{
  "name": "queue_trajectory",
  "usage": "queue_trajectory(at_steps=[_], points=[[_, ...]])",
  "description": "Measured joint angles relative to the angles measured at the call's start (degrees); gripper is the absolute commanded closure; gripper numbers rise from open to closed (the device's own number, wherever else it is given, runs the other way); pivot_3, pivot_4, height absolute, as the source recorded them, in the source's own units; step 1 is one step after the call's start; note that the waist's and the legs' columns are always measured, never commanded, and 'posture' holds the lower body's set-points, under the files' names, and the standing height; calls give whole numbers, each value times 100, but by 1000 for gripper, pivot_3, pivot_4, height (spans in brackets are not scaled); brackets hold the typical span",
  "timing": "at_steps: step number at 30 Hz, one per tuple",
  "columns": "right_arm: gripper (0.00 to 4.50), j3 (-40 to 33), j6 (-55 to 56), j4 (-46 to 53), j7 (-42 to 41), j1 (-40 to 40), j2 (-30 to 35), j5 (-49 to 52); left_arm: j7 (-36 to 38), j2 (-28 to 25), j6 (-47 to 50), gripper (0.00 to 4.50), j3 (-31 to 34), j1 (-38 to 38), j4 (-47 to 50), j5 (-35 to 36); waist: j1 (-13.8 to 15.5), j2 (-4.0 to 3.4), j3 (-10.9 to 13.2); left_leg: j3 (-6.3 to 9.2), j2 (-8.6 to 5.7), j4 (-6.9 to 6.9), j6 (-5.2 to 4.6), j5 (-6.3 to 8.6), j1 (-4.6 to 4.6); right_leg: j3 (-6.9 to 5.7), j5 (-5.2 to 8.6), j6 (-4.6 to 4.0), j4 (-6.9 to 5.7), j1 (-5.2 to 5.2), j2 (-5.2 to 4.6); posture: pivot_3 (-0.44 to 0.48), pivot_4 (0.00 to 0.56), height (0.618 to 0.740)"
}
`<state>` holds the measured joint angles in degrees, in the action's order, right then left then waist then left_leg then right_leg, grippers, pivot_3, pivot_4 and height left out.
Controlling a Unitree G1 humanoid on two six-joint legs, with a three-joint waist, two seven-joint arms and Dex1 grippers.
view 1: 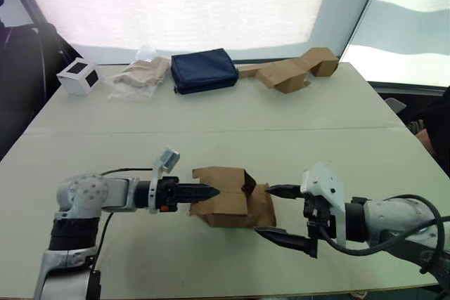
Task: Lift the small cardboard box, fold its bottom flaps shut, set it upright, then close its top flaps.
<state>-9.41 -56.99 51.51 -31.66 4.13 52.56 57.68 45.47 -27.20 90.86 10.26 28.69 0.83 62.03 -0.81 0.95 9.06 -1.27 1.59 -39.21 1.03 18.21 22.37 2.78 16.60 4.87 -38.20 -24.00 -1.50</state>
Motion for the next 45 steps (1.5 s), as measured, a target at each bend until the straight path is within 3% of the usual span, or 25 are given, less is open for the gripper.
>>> queue_trajectory(at_steps=[14, 25, 37, 45], points=[[36, -18, -1, -4, 261, -67, 78, 336, 54, -134, 77, 0, 69, -319, -26, 74, 17, 0, 0, 0, -1, 0, 3, -1, 0, 0, 0, 0, 2, 1, -4, 0, 150, 740], [36, 29, -4, -33, 397, 77, 142, 446, -111, 269, -132, 0, -34, -118, -276, 22, -1, 0, 0, 1, 0, 0, 3, -2, 0, 1, 0, 0, 2, 0, -1, 0, 150, 740], [36, 110, 10, -10, 508, -93, 147, 449, 644, -212, -1040, 0, -587, -610, -677, -539, 10, 0, 0, 0, -1, 0, 3, -2, 0, 1, 1, -1, 4, 0, -3, 0, 150, 740], [36, 145, 67, -10, 485, -112, 150, 422, 910, -15, -1303, 0, -748, -538, -909, -643, 14, 0, 0, 0, -1, 0, 3, -1, 2, 1, 1, -1, 5, 1, -3, 0, 150, 740]])
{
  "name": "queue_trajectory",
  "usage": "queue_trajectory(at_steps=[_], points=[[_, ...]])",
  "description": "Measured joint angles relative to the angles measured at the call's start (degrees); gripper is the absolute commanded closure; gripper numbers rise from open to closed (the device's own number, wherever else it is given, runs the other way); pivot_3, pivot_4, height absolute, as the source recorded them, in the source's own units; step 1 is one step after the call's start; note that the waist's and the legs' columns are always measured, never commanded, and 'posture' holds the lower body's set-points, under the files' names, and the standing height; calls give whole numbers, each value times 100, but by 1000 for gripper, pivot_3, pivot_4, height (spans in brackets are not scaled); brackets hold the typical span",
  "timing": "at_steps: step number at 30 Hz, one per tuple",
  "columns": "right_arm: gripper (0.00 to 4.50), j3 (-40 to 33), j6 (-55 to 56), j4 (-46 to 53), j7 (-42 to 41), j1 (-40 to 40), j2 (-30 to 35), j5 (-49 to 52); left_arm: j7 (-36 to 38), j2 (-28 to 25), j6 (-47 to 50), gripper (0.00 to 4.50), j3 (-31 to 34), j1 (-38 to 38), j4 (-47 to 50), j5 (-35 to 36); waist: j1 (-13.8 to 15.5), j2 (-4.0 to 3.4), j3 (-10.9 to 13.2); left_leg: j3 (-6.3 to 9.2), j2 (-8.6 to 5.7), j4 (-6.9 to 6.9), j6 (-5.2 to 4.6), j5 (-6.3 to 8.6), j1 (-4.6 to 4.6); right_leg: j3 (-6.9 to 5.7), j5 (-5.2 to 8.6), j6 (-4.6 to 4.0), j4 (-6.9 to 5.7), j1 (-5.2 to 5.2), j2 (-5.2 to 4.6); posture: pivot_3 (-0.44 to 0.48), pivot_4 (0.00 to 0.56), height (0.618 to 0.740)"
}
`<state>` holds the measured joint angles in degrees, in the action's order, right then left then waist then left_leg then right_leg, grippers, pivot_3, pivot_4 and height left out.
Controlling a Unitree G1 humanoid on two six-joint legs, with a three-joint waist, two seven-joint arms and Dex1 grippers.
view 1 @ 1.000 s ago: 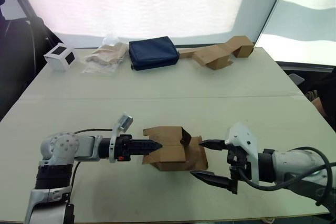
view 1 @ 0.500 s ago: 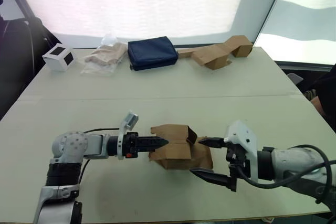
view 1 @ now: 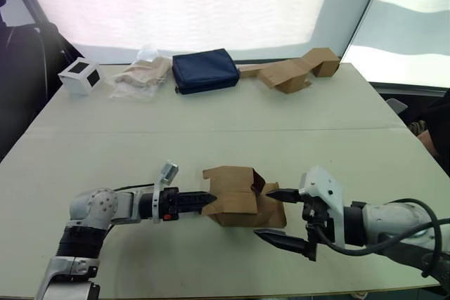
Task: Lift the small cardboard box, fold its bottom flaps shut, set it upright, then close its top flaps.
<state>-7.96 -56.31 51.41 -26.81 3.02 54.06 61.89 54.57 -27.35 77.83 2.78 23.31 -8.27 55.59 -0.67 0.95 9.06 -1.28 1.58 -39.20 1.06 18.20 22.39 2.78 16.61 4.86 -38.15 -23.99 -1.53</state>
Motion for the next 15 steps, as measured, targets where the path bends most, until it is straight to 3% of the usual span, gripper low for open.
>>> queue_trajectory(at_steps=[15], points=[[36, 26, 44, -3, -58, -54, 19, -95, -215, 270, 137, 0, 69, 232, -13, 10, -4, 0, 0, 1, 1, 0, 0, 0, 0, 0, 0, 0, 0, -1, 2, 0, 150, 740]])
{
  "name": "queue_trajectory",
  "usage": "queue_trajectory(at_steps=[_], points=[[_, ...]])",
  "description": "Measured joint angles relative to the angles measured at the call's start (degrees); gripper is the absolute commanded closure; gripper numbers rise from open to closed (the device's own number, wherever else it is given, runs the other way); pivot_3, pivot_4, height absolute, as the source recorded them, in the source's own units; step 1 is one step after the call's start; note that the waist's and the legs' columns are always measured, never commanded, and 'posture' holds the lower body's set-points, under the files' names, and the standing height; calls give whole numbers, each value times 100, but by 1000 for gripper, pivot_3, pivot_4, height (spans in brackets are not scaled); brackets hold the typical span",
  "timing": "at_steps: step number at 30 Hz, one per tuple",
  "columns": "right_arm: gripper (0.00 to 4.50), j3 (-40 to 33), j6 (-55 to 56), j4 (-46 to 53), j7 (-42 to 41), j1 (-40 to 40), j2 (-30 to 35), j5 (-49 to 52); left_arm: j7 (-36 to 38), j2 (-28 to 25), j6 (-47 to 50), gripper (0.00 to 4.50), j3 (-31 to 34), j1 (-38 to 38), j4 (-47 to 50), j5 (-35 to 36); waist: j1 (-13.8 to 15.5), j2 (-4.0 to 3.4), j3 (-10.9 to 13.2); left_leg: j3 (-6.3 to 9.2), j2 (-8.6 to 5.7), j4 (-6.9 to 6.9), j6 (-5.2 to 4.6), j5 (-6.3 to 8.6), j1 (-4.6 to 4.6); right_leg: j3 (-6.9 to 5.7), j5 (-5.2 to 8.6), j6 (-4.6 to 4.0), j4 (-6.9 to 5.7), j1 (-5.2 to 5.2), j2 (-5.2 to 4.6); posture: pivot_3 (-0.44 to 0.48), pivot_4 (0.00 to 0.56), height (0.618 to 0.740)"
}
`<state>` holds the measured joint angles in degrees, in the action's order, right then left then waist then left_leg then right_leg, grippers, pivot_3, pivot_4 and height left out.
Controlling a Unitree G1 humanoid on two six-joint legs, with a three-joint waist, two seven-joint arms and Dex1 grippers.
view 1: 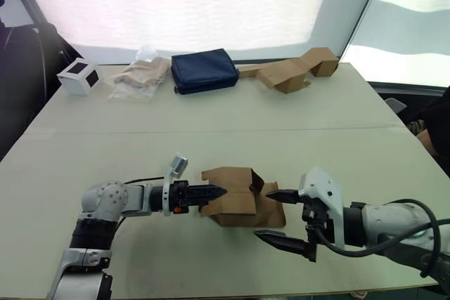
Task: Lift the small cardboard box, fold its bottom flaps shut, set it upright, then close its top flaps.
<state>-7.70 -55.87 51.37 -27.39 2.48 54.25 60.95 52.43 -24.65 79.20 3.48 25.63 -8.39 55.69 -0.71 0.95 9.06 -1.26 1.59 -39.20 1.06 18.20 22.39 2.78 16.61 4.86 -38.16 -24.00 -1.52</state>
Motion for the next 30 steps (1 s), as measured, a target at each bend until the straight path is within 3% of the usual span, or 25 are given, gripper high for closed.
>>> queue_trajectory(at_steps=[2, 5, 10, 11, 19, 24, 30], points=[[36, 3, 0, 0, 1, -10, 0, 0, 4, 23, -59, 0, -2, -34, -41, -8, 1, 0, 0, 0, 0, 0, 0, 0, 0, 0, 0, 0, 0, 0, 0, 0, 150, 740], [0, 9, 0, 1, 5, -17, 0, -2, -3, 127, -153, 793, -3, -44, -82, -18, 3, 0, 0, 0, 0, 0, 0, 0, 0, 0, 0, 0, 0, 0, -1, 0, 150, 740], [0, 21, 1, 2, 9, -17, -1, -4, -115, 297, -207, 2851, 16, -14, -244, -18, 2, 0, 0, 0, -1, 0, 0, 0, 0, 0, 0, 0, 0, 0, 0, 0, 150, 740], [0, 23, 1, 1, 9, -17, 0, -4, -134, 297, -209, 3049, 22, 9, -254, -17, -1, 0, 0, 0, -1, 0, 0, 0, 0, 0, 0, 0, 0, 0, 0, 0, 150, 740], [0, 55, 1, 1, 7, -17, -1, -39, -122, 318, -194, 3049, 27, 73, -251, -3, 2, 0, 0, 0, -1, 0, 0, 0, 0, 0, 0, 0, 0, 0, 0, 0, 150, 740], [0, 79, 2, 0, 3, -20, -3, -122, 12, 348, -268, 1173, 14, 31, -253, -6, -2, 0, 0, 0, 0, 0, 0, 0, 0, 0, 0, 0, 0, 0, 1, 0, 150, 740], [0, 114, 2, -11, -2, -17, -13, -140, 312, 284, -606, 1173, -79, -21, -476, -185, 2, 0, 0, 0, -1, 0, 0, 0, 0, 0, 0, 0, 2, 0, 2, 0, 150, 740]])
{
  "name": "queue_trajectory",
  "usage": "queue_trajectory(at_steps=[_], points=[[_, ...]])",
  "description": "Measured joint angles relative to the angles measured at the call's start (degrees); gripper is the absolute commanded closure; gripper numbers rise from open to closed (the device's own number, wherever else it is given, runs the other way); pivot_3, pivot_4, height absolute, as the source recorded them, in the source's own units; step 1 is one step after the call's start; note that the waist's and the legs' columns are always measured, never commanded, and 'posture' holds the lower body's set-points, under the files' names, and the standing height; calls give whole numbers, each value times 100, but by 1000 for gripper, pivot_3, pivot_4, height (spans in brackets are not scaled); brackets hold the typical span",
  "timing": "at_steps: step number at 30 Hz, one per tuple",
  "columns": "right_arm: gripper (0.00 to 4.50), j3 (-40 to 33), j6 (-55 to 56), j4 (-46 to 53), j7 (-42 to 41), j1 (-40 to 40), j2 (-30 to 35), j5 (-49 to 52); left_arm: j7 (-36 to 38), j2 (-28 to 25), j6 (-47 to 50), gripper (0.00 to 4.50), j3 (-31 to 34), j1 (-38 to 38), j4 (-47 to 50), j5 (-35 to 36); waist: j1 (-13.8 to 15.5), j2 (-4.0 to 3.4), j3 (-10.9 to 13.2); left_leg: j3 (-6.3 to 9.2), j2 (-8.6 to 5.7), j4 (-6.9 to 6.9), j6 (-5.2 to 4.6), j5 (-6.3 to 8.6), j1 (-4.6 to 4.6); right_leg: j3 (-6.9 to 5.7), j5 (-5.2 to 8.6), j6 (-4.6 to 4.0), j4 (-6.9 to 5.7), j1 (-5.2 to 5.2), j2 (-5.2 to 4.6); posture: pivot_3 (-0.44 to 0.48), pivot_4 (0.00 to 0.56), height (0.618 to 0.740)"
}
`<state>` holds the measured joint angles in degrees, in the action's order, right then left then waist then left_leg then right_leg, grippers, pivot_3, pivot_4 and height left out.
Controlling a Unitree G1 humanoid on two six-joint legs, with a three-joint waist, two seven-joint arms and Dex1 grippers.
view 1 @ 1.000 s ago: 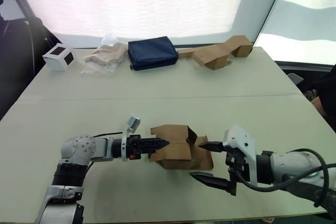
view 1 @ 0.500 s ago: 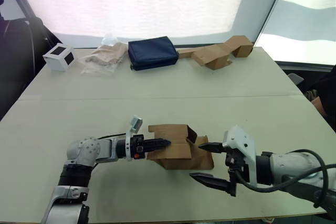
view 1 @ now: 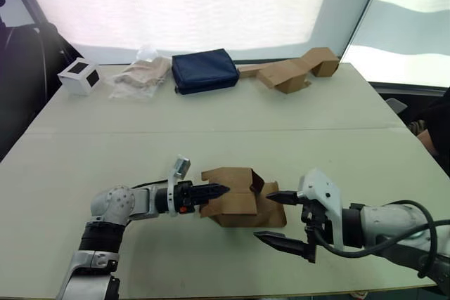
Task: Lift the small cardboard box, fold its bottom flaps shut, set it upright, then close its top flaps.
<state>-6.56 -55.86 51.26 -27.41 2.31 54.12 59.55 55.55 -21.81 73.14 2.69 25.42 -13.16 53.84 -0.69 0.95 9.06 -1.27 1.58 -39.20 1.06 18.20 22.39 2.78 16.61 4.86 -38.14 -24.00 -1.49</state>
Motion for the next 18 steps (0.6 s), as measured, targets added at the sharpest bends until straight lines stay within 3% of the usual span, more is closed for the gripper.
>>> queue_trajectory(at_steps=[18], points=[[0, 129, 125, -23, -29, -141, -29, -239, 662, 109, -491, 1173, -352, 163, -363, -464, 2, 0, 0, 0, -2, 0, 0, 0, 0, 0, 0, 0, 1, 1, 3, 0, 150, 740]])
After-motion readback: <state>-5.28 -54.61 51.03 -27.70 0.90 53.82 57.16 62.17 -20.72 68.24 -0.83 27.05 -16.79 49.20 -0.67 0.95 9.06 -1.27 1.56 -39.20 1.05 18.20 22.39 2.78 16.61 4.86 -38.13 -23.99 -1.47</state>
